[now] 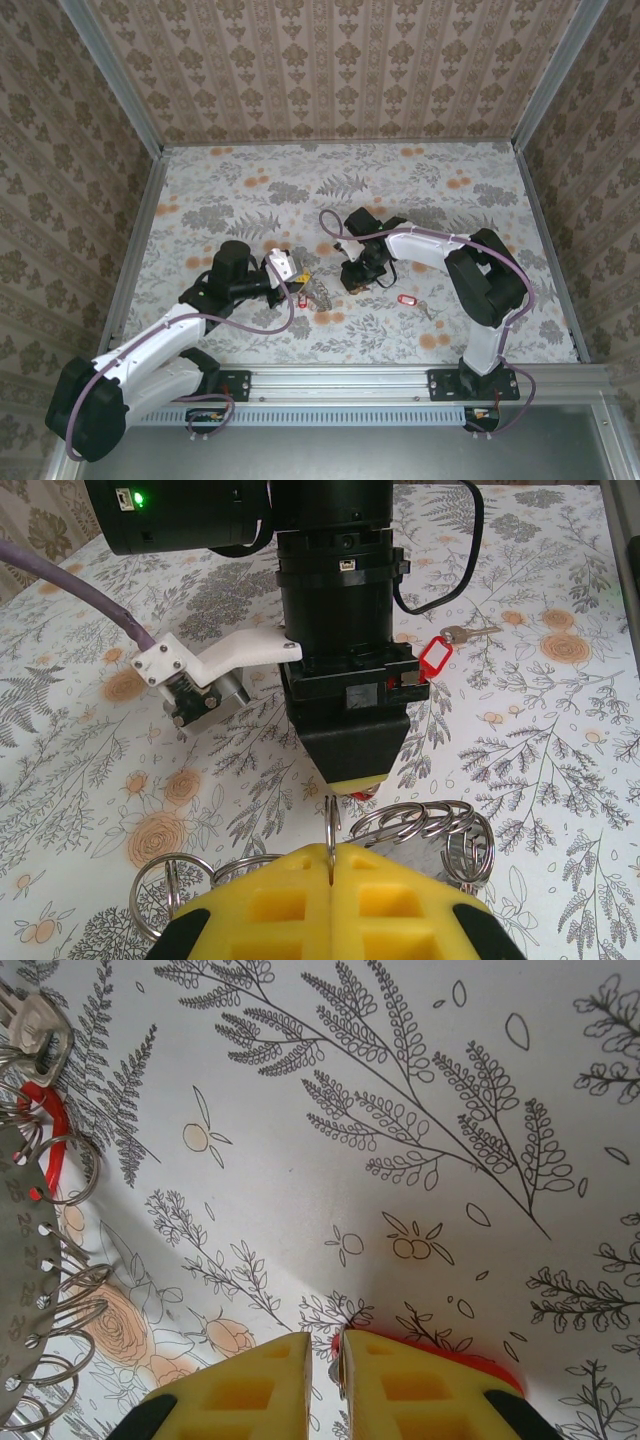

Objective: Put the keys on the keyring

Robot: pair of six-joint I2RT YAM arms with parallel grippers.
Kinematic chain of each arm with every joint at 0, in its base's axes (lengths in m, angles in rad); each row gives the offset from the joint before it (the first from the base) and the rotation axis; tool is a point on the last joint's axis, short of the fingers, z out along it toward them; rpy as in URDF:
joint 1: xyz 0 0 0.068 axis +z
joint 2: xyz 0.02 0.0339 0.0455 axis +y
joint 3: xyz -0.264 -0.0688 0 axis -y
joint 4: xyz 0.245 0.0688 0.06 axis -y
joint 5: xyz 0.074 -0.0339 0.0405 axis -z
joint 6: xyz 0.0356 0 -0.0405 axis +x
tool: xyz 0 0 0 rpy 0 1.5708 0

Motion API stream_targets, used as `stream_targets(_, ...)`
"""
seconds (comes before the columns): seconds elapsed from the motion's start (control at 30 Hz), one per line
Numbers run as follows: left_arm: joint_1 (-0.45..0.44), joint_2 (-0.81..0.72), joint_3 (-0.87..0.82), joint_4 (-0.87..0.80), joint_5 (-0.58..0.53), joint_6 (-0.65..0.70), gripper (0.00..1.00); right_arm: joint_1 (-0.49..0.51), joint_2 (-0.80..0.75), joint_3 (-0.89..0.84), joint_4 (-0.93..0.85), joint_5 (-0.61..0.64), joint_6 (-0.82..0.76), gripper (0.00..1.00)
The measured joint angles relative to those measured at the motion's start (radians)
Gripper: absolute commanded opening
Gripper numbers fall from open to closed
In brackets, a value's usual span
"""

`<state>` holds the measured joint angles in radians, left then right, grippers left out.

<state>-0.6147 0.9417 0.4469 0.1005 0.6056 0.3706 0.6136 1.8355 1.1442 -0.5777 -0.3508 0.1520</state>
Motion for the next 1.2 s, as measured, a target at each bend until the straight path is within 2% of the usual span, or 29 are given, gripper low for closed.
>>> stream_targets(0.37,0.000,0.000,0.000,0.000,0.000,0.000,0.00,0.005,0.013,0.000,-0.007,0.000,-0.018,0.17)
stream_targets(0.93,0.000,0.000,0.000,0.000,0.000,0.000,0.00,0.006,0.007,-0.002,-0.005,0.008,-0.018,0.04)
stream_targets(1.03,0.000,0.000,0.000,0.000,0.000,0.000,0.00,0.003,-0.037,-0.021,0.005,0.007,-0.018,0.02)
stream_targets(1.2,0.000,0.000,0.000,0.001,0.000,0.000,0.00,-0.027,-0.196,-0.082,0.073,-0.038,-0.031,0.00)
